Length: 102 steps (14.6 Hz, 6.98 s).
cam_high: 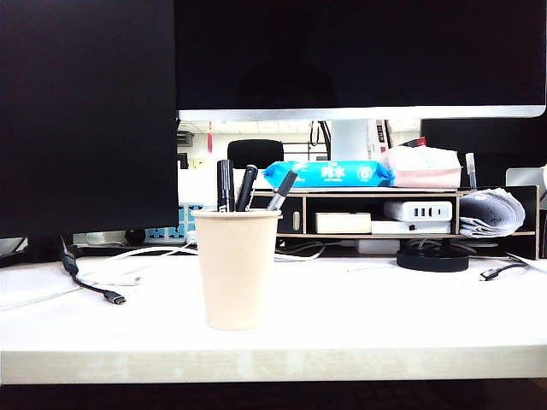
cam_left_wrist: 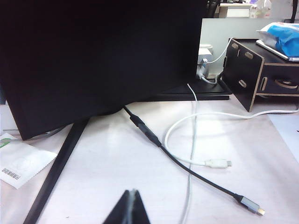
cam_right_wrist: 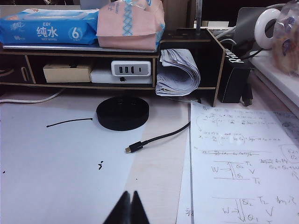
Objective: Pick up the marker from the paper cup and put it on the table.
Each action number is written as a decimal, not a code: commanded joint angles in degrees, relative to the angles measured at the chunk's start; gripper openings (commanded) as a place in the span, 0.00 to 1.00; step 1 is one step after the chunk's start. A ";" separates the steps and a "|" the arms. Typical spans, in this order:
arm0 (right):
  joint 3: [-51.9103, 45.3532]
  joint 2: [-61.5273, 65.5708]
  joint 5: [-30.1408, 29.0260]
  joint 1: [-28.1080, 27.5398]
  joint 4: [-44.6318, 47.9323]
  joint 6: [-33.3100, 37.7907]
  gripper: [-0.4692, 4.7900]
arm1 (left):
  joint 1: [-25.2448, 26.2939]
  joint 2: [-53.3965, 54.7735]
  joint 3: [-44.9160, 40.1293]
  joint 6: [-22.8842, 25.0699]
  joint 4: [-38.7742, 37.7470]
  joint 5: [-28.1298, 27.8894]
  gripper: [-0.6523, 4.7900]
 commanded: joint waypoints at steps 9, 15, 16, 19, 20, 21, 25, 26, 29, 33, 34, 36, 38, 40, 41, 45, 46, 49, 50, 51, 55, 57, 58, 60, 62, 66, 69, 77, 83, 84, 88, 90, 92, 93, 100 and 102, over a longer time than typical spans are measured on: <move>-0.15 -0.02 -4.44 0.04 0.96 0.22 0.08 | -0.02 0.00 0.04 0.24 0.39 0.11 0.11; -0.15 -0.02 -21.55 0.13 0.57 0.22 0.08 | -22.58 0.00 0.02 0.24 0.39 -5.79 0.11; -0.15 -0.02 -25.46 0.15 0.59 1.22 0.08 | -28.79 0.00 0.02 0.22 0.39 -3.04 0.11; -0.15 -0.02 -28.48 0.15 0.70 23.21 0.08 | -35.45 0.00 0.02 0.24 0.37 -0.72 0.11; -0.15 -0.02 -28.57 0.15 0.55 26.43 0.08 | -36.35 0.00 0.02 0.24 0.37 -0.72 0.11; -0.15 -0.02 -28.52 0.17 0.57 26.38 0.08 | -36.37 0.00 0.04 0.24 0.37 -0.72 0.11; -0.15 -0.02 -28.24 0.15 0.83 22.82 0.08 | -36.26 0.00 0.04 0.24 0.37 -0.74 0.11; -0.15 -0.02 -28.28 0.13 0.04 19.12 0.08 | -36.26 0.00 0.04 0.24 0.39 -0.72 0.11; -0.13 -0.02 -28.44 0.15 -2.47 17.07 0.08 | -36.26 0.00 0.04 0.24 0.37 -0.74 0.11; -0.11 -0.02 -28.89 0.63 -4.17 17.07 0.08 | -36.28 0.02 0.11 0.24 -8.63 0.81 0.11; -0.09 -0.02 -29.29 0.94 -4.15 17.07 0.08 | -36.24 0.02 0.15 0.24 -8.50 1.27 0.11; -0.09 -0.02 -31.15 2.34 -4.17 17.14 0.08 | -36.24 0.02 0.07 0.22 -8.66 1.20 0.11; -0.09 -0.02 -31.32 4.26 -4.17 17.11 0.08 | -36.24 0.02 0.04 0.22 -8.66 1.18 0.11; -0.09 -0.02 -31.30 7.06 -4.15 17.07 0.08 | -36.24 0.02 0.04 0.22 -8.61 1.20 0.11; -0.09 -0.02 -31.30 7.80 -4.15 17.07 0.08 | -36.24 0.02 0.04 0.24 -8.48 1.18 0.11; -0.09 -0.02 -30.88 10.38 -4.11 17.09 0.08 | -36.20 0.02 0.02 0.22 -6.97 1.25 0.11; -0.09 -0.02 -30.84 10.49 -4.11 17.09 0.08 | -36.09 0.02 0.02 0.24 -6.88 1.20 0.11; -0.09 -0.02 -30.91 10.86 -3.98 17.11 0.08 | -32.70 0.00 0.02 0.22 -6.93 1.38 0.11; -0.09 -0.02 -31.12 10.86 -3.69 17.11 0.08 | -29.92 0.00 0.02 0.24 -6.93 1.40 0.11; -0.02 -0.02 -31.12 10.86 -3.69 17.11 0.08 | -27.19 0.00 0.02 0.24 -6.88 1.38 0.11; 0.07 -0.02 -31.50 10.88 -3.30 17.11 0.08 | -23.37 0.00 0.04 0.24 -5.27 6.67 0.11; 0.07 -0.02 -31.52 10.88 -2.03 17.11 0.08 | -23.37 0.00 0.04 0.22 -6.19 7.61 0.11; 0.07 -0.02 -31.52 10.88 -1.73 17.11 0.08 | -23.37 0.00 0.04 0.22 -6.19 7.63 0.11; 0.09 -0.02 -31.67 10.88 -1.60 18.36 0.08 | -23.37 0.00 0.04 0.22 -6.14 7.63 0.11; 0.76 -0.02 -35.08 10.91 -0.94 19.28 0.08 | -23.37 0.00 0.04 0.22 -6.12 7.65 0.11; 6.32 4.39 -34.56 12.39 2.40 19.23 0.08 | -23.37 0.02 0.04 0.24 -6.12 7.63 0.11; 14.67 23.37 -32.81 20.83 5.70 12.66 0.08 | -23.37 0.00 0.04 0.22 -6.12 7.65 0.11; 49.70 75.84 -17.07 37.99 5.64 -2.32 0.08 | -23.37 0.00 0.04 0.24 -6.12 7.67 0.11; 53.75 81.37 -13.84 40.87 4.81 -2.21 0.08 | -23.37 0.00 0.04 0.22 -6.12 7.69 0.11; 53.75 81.44 -12.41 41.40 4.92 -2.25 0.08 | -23.37 0.00 0.04 0.24 -6.10 7.65 0.11; 53.79 82.29 -10.21 41.64 5.11 -2.45 0.19 | -23.37 0.00 0.04 0.24 -6.10 7.67 0.11; 53.79 82.44 -10.23 41.64 5.03 -2.43 0.24 | -23.37 0.02 0.04 0.24 -6.10 7.67 0.11; 53.79 82.44 -10.14 41.66 4.94 -2.43 0.26 | -23.37 0.00 0.04 0.22 -6.10 7.67 0.11; 53.79 82.44 -9.81 41.66 4.87 -2.43 0.25 | -23.37 0.00 0.04 0.22 -6.10 7.67 0.11; 53.88 84.54 -7.10 41.68 5.55 -2.40 0.41 | -23.37 0.00 0.04 0.22 -6.12 7.67 0.11; 53.88 84.54 -5.49 41.66 5.70 -2.36 0.42 | -23.37 0.00 0.04 0.22 -6.12 7.67 0.11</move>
